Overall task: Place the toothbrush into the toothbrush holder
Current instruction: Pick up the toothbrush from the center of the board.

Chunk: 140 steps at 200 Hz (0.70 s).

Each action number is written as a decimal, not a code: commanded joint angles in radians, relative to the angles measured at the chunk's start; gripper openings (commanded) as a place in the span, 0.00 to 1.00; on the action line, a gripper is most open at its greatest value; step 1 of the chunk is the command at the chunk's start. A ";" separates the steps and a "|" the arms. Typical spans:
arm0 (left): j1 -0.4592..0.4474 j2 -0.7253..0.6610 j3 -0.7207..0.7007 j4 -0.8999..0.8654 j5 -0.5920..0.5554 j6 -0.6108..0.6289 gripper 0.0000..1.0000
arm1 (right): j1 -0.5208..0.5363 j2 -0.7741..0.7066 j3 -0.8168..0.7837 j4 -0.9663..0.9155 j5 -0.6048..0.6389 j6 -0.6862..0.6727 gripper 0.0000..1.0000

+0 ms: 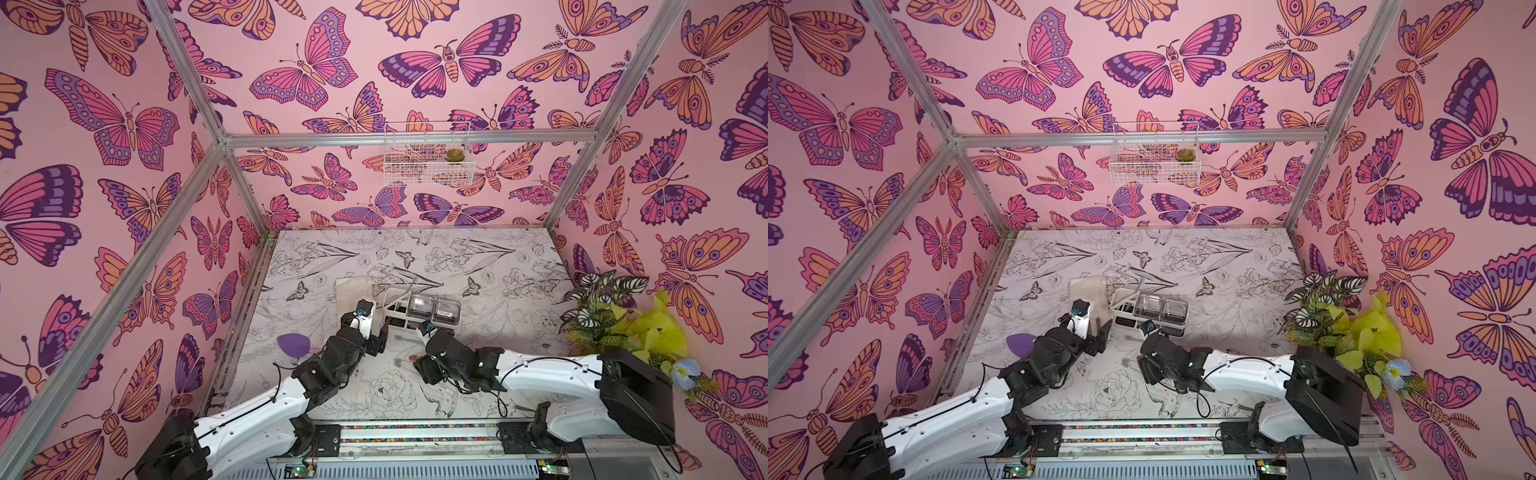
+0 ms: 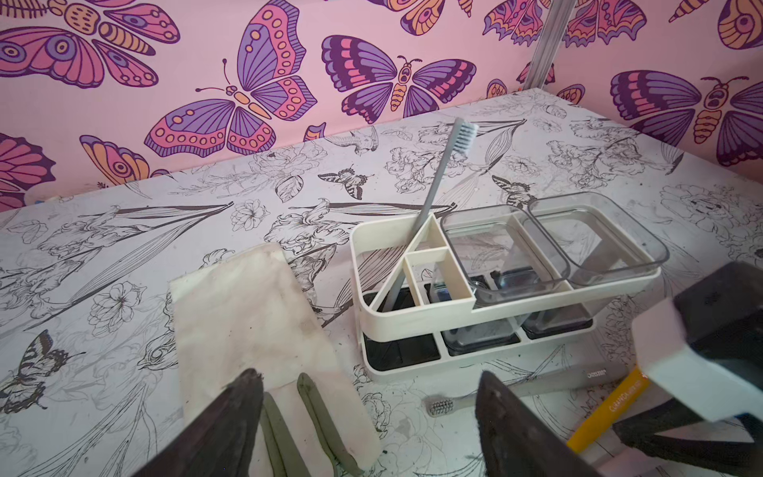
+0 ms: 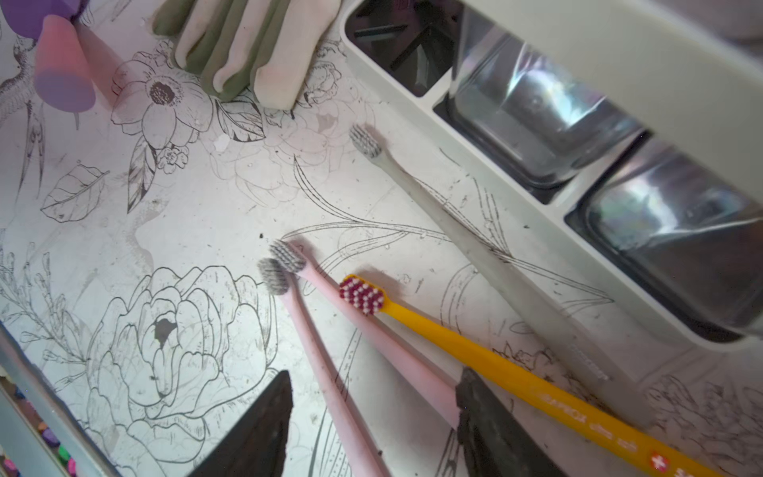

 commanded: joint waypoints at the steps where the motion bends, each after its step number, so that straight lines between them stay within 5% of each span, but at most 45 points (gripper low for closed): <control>1: -0.003 -0.030 0.006 -0.013 -0.035 -0.013 0.82 | 0.013 0.027 0.044 0.021 0.027 0.004 0.62; 140: -0.003 -0.022 0.013 -0.023 -0.036 -0.022 0.82 | 0.015 0.197 0.125 -0.101 0.099 0.003 0.53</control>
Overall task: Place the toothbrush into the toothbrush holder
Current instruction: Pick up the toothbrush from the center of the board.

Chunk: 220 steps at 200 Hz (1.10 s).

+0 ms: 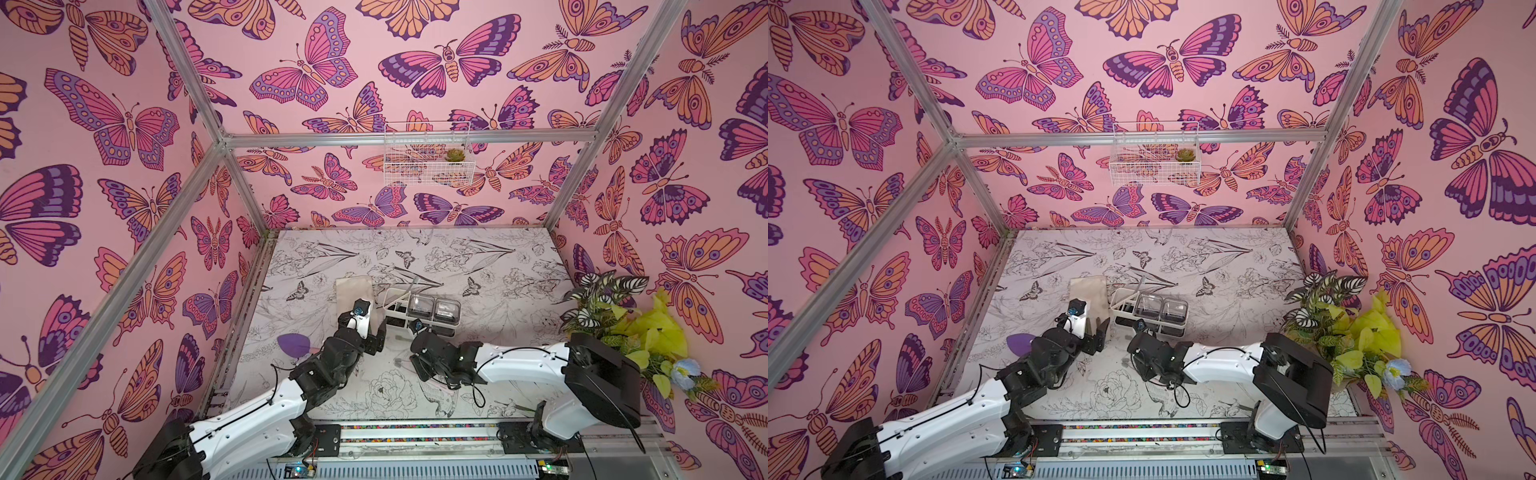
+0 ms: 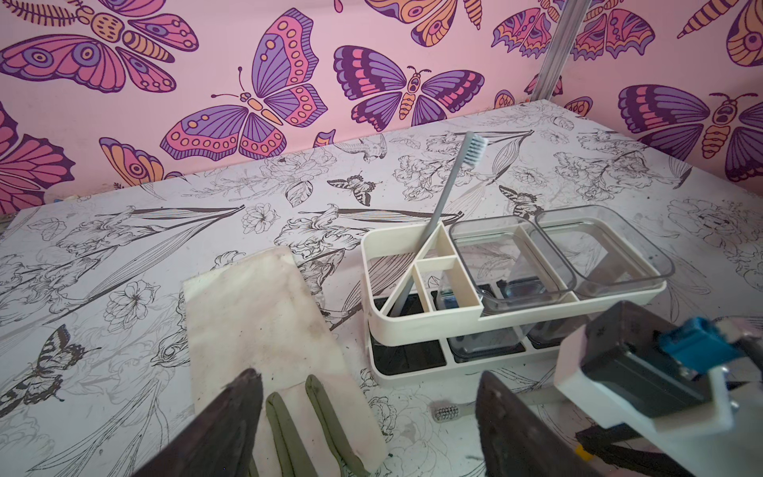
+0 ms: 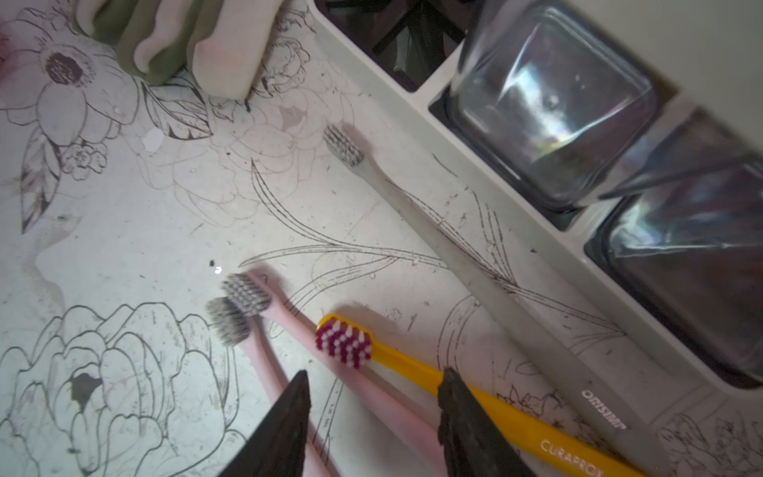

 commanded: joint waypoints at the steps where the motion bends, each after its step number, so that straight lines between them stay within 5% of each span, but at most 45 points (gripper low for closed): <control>1: -0.003 0.001 0.013 -0.016 -0.014 -0.008 0.82 | 0.007 0.034 0.019 -0.038 0.027 0.004 0.53; 220: -0.002 0.076 0.041 -0.024 0.016 -0.011 0.83 | -0.018 0.098 0.103 -0.082 0.102 0.049 0.43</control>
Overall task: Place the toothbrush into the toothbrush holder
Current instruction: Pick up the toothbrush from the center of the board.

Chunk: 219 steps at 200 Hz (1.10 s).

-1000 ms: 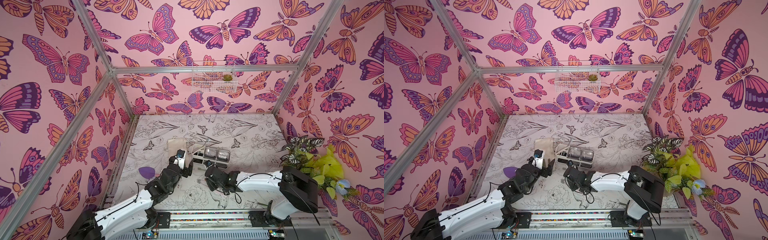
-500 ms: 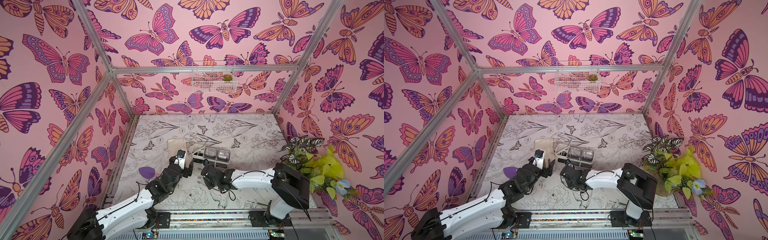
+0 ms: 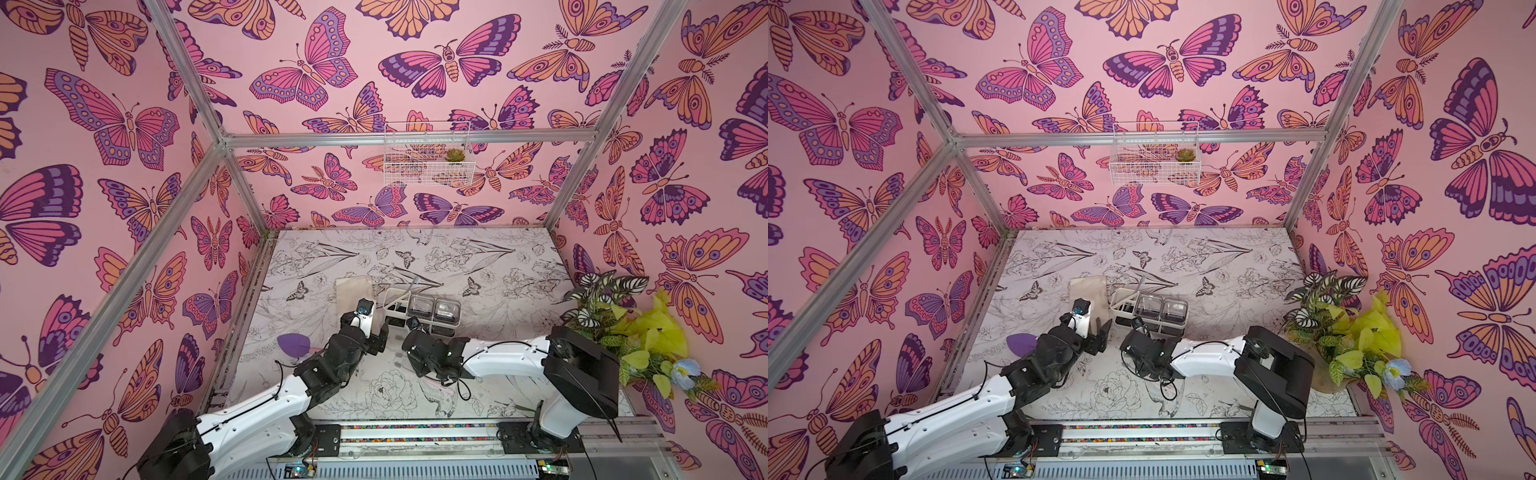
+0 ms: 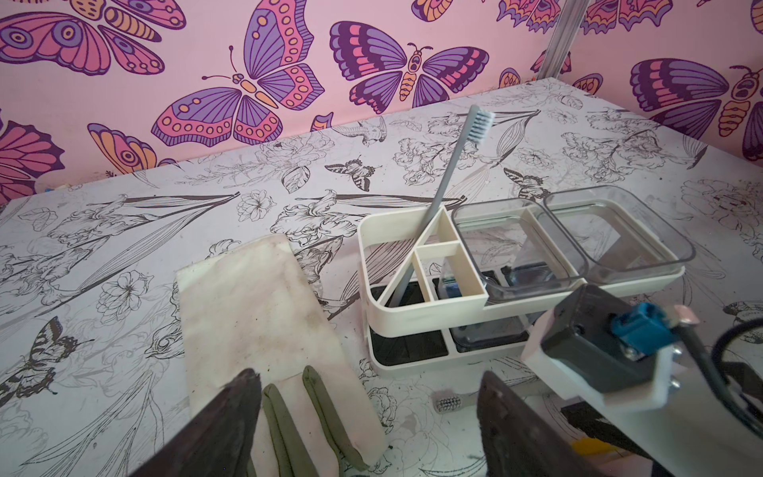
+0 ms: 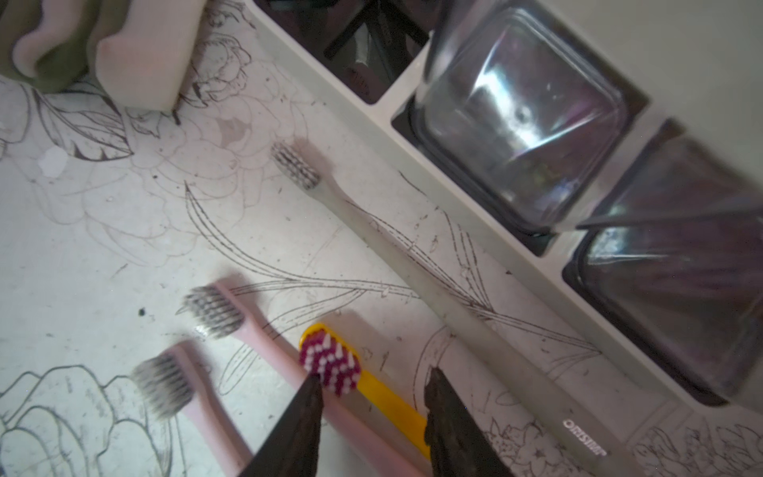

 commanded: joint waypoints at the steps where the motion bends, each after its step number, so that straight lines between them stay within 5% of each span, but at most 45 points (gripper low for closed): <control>1: -0.003 0.014 0.025 -0.016 0.011 -0.006 0.83 | -0.011 0.002 0.016 -0.019 0.017 0.018 0.43; 219: -0.003 -0.005 0.024 -0.026 0.010 -0.005 0.83 | -0.031 0.030 0.047 0.004 -0.086 -0.071 0.08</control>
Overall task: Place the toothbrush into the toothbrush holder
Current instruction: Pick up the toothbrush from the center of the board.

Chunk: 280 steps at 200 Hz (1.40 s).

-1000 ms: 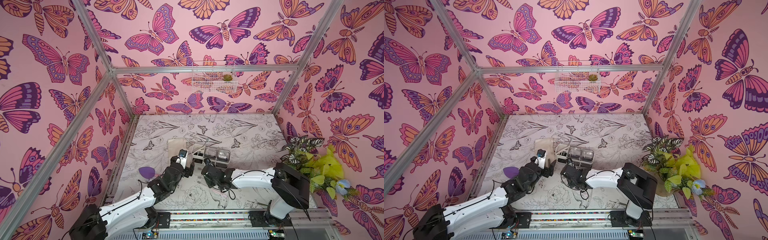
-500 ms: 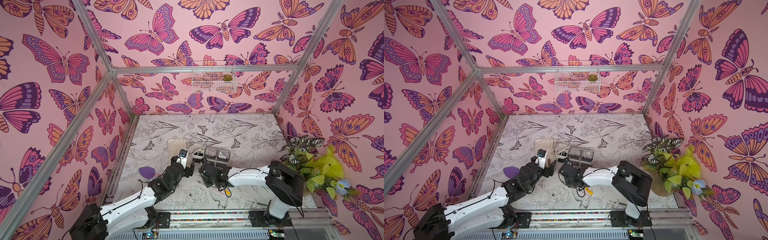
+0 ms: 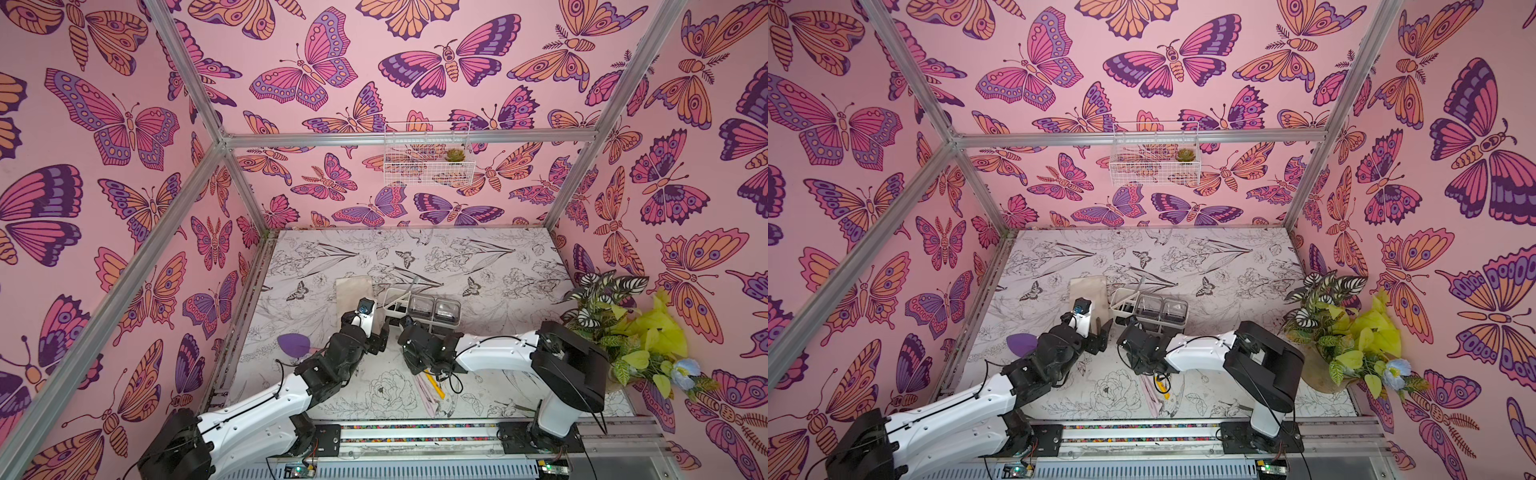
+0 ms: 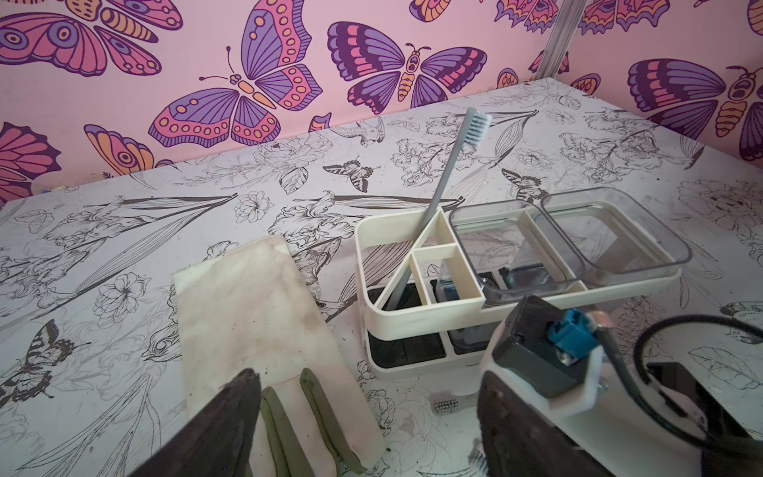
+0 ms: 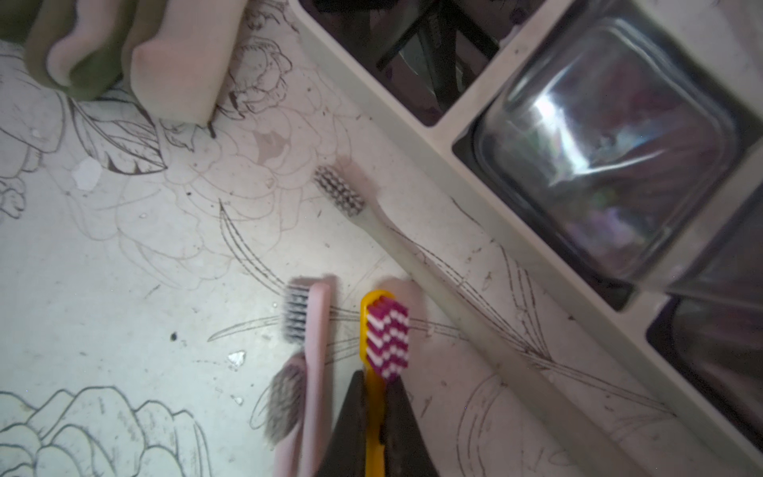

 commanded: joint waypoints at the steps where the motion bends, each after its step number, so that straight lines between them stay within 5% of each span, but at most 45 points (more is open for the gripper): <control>1: -0.003 -0.007 0.016 -0.025 0.006 -0.006 0.83 | -0.012 -0.033 -0.005 -0.015 0.005 -0.017 0.08; 124: -0.003 0.025 0.029 -0.028 0.041 -0.022 0.84 | -0.024 -0.275 -0.148 0.094 0.011 -0.028 0.07; 197: -0.003 -0.129 -0.045 0.071 0.255 0.001 0.85 | -0.024 -0.547 -0.261 0.090 0.009 -0.078 0.07; 280: -0.001 -0.096 -0.011 0.133 0.369 -0.079 0.85 | -0.024 -0.727 -0.304 0.054 0.019 -0.113 0.07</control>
